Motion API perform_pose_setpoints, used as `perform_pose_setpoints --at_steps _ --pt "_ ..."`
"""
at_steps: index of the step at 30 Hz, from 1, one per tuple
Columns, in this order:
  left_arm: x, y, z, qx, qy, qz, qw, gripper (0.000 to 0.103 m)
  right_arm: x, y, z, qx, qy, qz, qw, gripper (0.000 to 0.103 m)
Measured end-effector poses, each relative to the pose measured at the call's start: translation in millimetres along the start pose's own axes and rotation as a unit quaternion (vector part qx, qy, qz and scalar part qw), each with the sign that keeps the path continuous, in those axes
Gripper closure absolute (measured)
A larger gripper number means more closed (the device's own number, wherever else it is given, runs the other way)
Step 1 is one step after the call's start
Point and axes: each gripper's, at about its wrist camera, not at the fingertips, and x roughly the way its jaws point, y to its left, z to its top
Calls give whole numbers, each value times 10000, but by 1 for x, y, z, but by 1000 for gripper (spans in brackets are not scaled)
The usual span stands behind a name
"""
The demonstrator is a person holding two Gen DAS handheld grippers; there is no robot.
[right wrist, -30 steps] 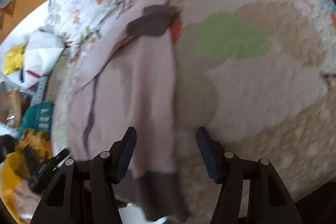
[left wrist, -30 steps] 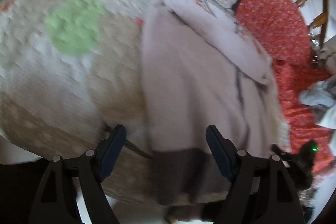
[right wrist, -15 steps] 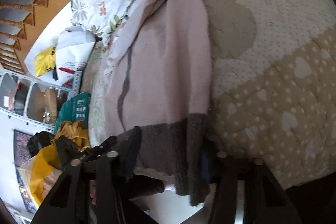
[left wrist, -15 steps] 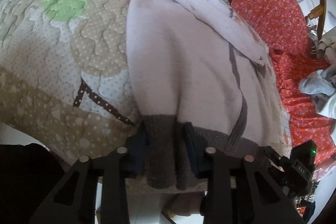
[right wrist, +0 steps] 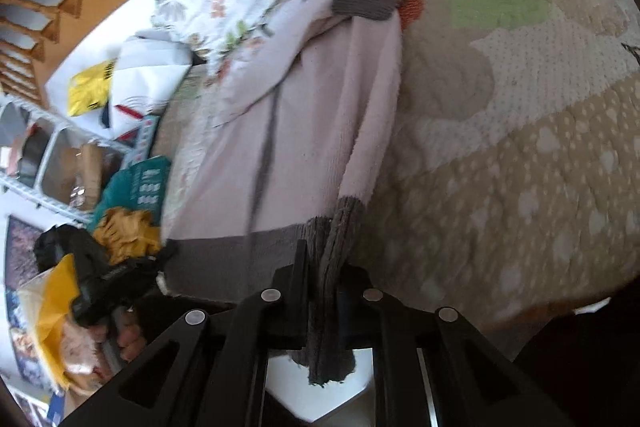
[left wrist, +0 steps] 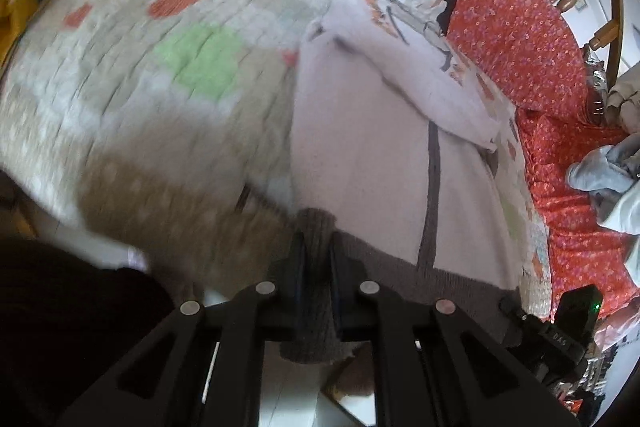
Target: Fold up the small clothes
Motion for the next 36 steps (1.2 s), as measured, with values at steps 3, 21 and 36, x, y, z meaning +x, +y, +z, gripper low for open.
perform_pose_setpoints --at_steps 3,21,36 --pt "7 13 -15 -281 168 -19 9995 93 4 1 -15 -8 242 46 9997 92" --pt "10 -43 166 -182 -926 -448 9945 103 7 40 116 -59 -67 442 9990 92" --pt "69 -79 173 1107 -771 -108 9908 62 117 6 256 311 78 -139 9994 78"
